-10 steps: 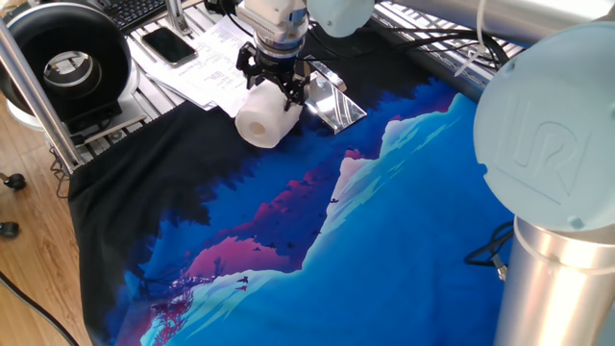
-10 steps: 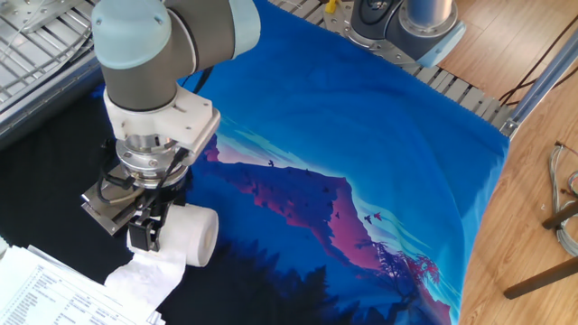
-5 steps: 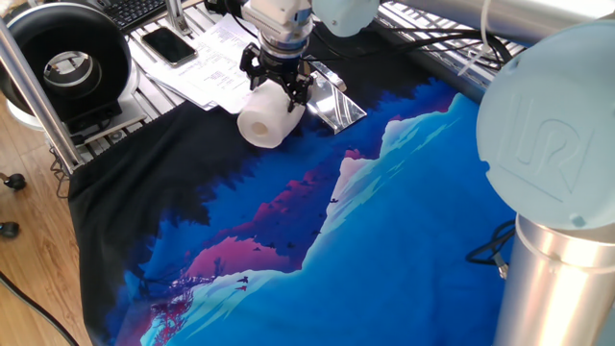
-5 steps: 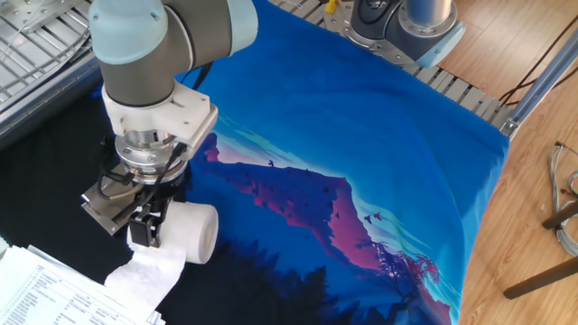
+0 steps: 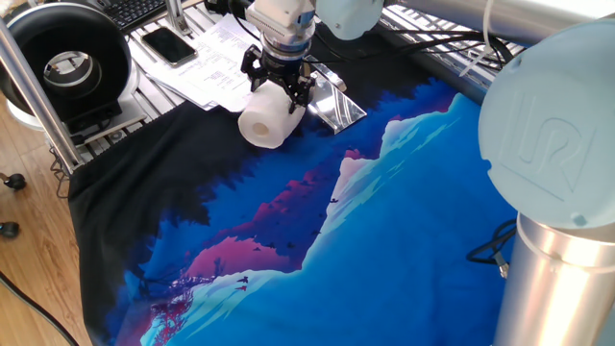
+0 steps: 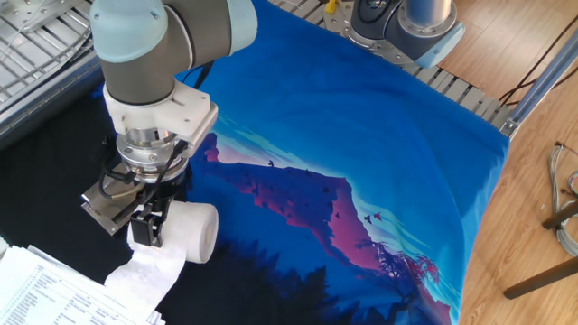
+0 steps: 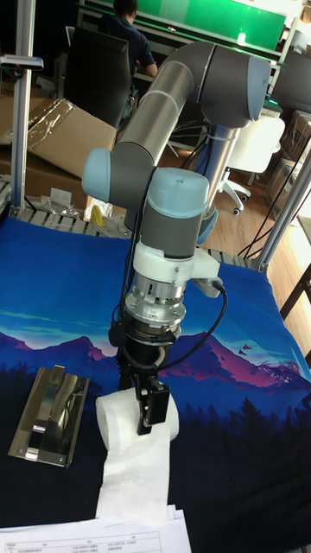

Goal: Put the toilet paper on its holder

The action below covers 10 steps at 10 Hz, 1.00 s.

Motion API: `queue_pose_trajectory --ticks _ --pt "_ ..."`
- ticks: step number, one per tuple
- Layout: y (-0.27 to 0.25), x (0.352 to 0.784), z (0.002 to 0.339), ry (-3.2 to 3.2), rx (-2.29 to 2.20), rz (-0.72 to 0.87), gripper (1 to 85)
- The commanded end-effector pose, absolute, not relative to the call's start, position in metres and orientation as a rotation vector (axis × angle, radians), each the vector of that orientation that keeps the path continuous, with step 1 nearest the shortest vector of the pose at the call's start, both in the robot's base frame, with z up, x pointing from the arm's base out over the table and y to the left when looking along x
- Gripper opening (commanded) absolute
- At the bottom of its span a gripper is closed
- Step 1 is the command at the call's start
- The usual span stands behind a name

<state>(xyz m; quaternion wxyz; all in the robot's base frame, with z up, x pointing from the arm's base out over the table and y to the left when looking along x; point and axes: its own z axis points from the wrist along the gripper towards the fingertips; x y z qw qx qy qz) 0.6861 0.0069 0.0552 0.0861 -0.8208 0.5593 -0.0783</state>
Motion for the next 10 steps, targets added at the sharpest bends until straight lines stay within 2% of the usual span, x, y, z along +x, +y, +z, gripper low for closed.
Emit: queue_pose_trajectory --ticks 1,6,10 --pt "0.005 0.692 0.055 1.672 -2.426 -0.256 85.0" --pt "0.012 0.701 0.054 1.665 -2.418 -0.262 85.0" --pt "0.017 0.706 0.039 1.639 -2.407 -0.261 85.0"
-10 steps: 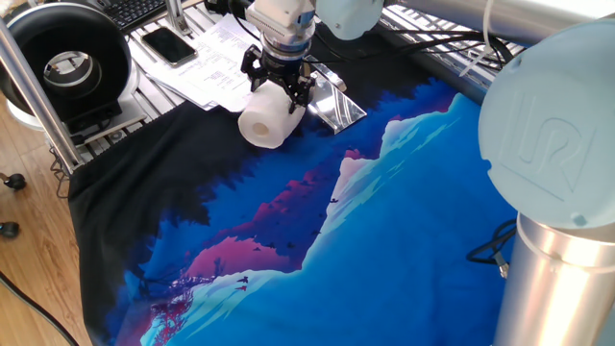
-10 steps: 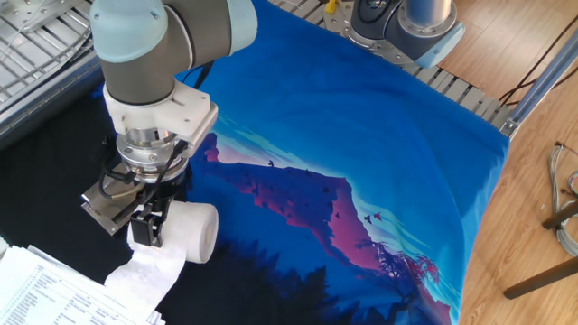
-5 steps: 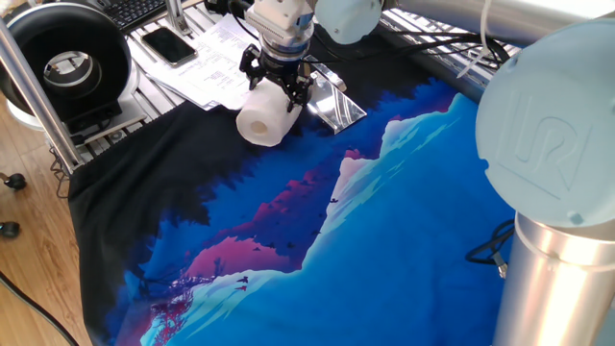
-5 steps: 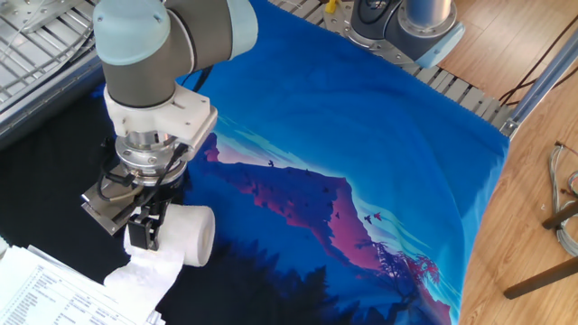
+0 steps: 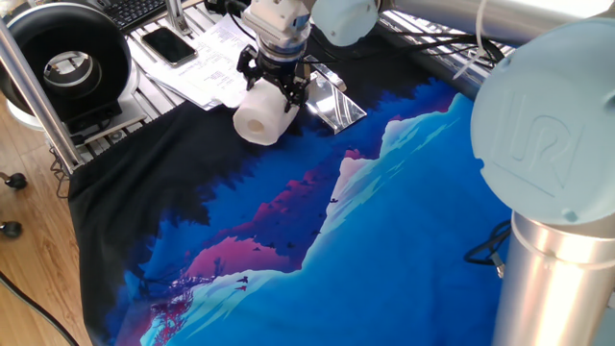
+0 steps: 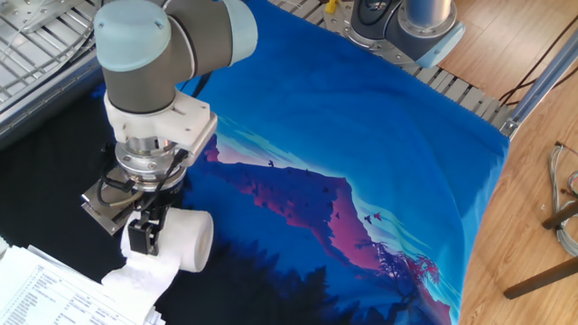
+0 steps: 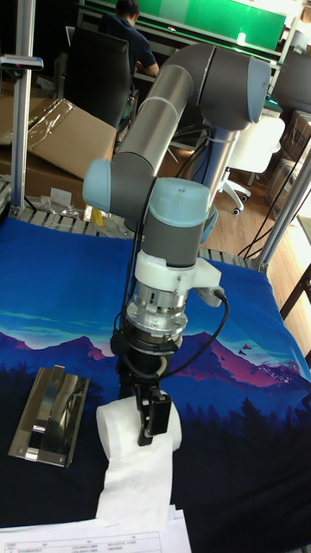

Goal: Put the toilet paper on its holder

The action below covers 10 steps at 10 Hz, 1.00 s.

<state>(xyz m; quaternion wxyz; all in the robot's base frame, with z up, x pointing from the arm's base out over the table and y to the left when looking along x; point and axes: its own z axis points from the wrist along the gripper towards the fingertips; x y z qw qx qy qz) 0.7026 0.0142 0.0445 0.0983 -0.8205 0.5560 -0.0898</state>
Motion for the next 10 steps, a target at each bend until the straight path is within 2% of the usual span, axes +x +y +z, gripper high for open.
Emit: queue_pose_trajectory --ticks 1,4,5,6,10 --pt "0.016 0.707 0.037 1.638 -2.405 -0.268 85.0" --pt "0.021 0.703 0.027 1.638 -2.390 -0.232 83.3" --pt "0.025 0.698 0.026 1.666 -2.355 -0.191 63.3" --pt "0.017 0.695 0.029 1.723 -2.310 -0.198 37.3" --pt "-0.030 0.677 0.075 1.857 -2.474 -0.247 42.7"
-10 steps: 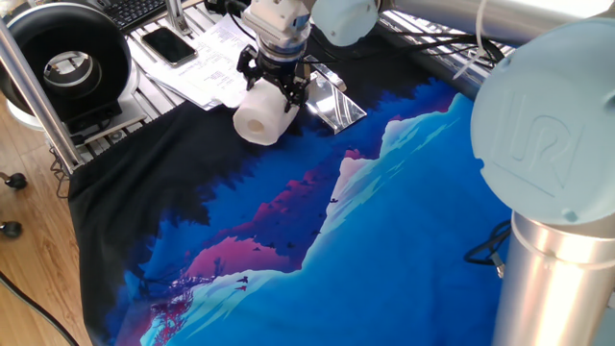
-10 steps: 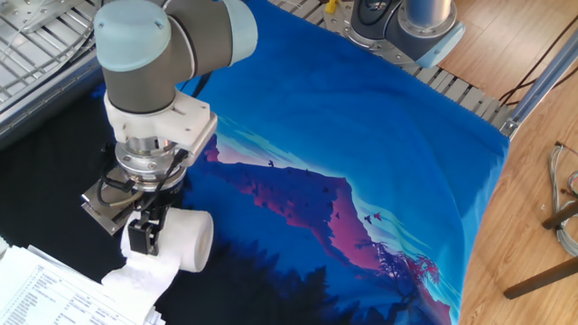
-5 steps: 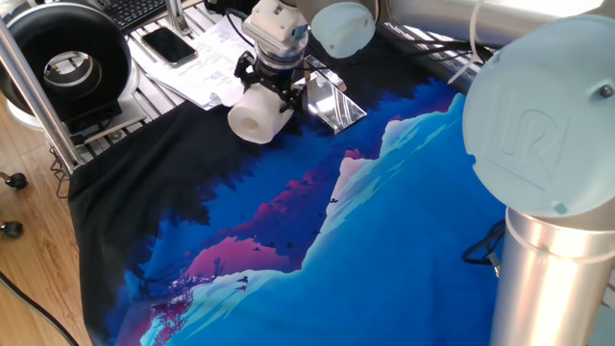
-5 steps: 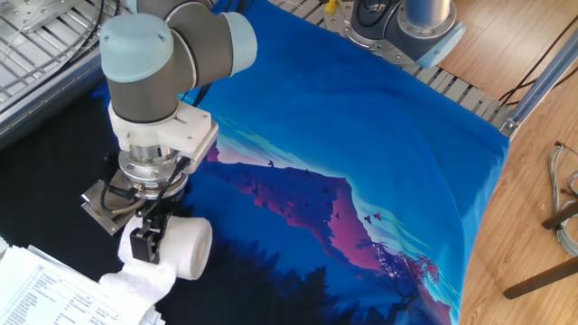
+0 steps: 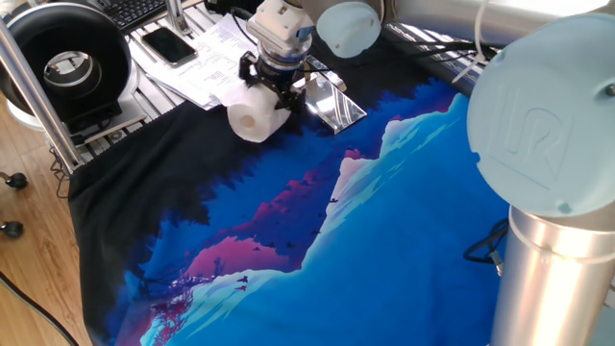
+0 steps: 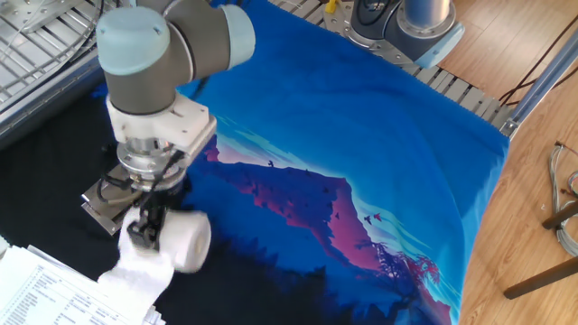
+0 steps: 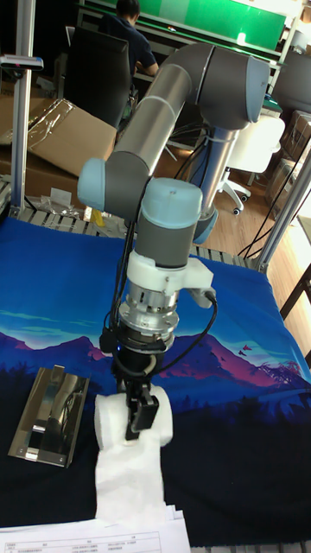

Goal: Put the toilet paper on its holder

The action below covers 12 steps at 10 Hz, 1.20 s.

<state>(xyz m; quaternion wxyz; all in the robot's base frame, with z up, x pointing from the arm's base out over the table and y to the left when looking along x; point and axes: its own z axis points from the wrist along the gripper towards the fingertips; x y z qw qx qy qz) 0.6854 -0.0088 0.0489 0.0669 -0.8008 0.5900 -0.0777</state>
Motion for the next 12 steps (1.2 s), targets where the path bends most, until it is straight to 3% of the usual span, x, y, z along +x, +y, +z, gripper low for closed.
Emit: queue_pose_trajectory --ticks 1,5,6,12 --pt "-0.036 0.675 0.082 1.913 -2.458 -0.242 42.7" --pt "-0.048 0.650 0.093 2.082 -2.365 -0.087 43.3" --pt "-0.052 0.652 0.095 2.117 -2.334 -0.112 55.7" --pt "-0.074 0.655 0.105 1.853 -2.562 -0.181 56.0"
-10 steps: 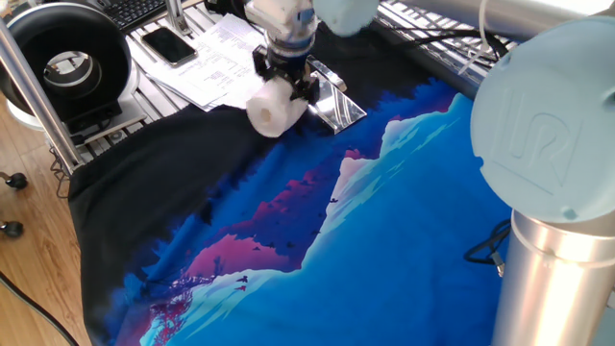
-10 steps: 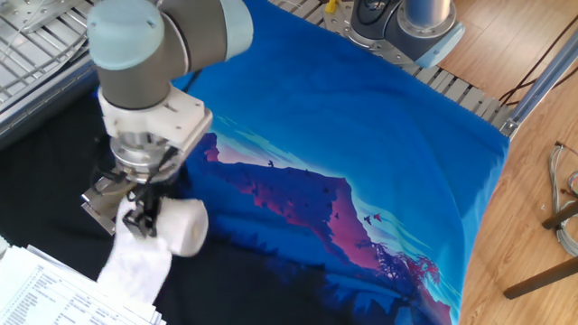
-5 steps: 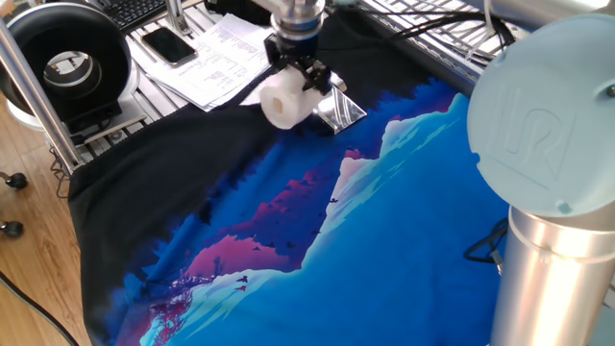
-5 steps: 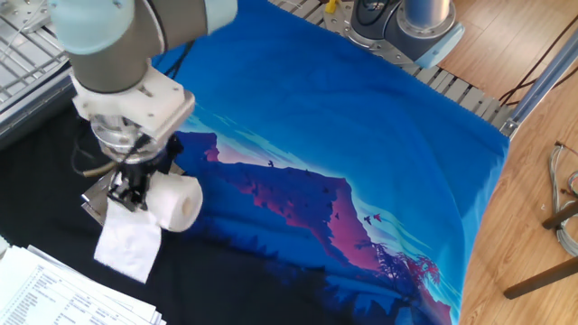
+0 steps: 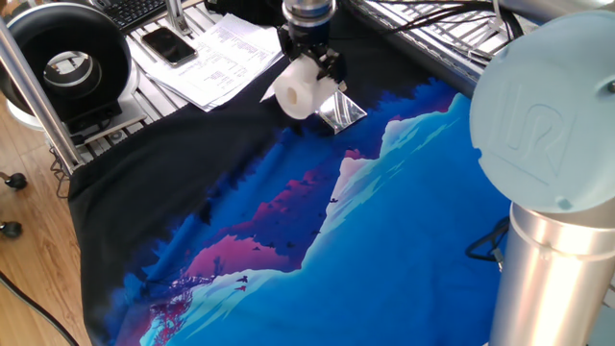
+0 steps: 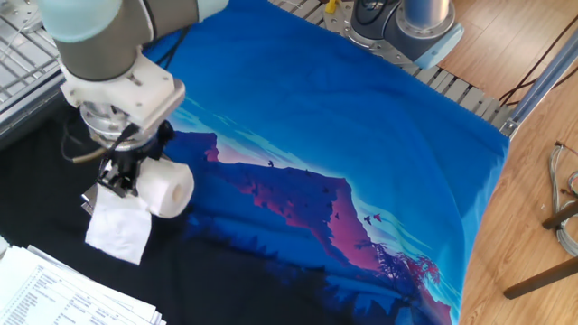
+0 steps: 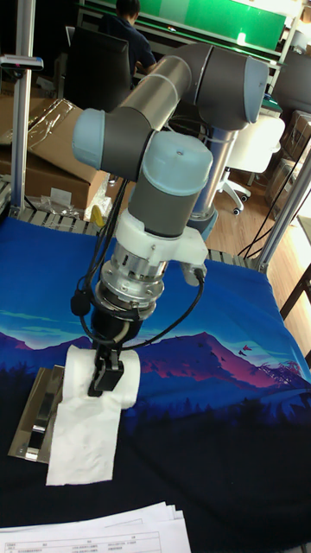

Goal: Put the toilet paper on its holder

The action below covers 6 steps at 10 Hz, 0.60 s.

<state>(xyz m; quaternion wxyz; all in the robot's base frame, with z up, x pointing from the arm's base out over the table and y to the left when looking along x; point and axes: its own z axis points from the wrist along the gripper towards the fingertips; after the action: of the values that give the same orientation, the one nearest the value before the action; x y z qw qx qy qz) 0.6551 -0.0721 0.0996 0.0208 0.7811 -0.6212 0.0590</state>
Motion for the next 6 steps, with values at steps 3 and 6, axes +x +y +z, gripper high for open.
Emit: queue_pose_trajectory --ticks 3,6 --pt "-0.054 0.631 0.097 -2.090 2.433 0.006 55.7" --pt "-0.046 0.609 0.096 -2.417 2.146 -0.123 55.7"
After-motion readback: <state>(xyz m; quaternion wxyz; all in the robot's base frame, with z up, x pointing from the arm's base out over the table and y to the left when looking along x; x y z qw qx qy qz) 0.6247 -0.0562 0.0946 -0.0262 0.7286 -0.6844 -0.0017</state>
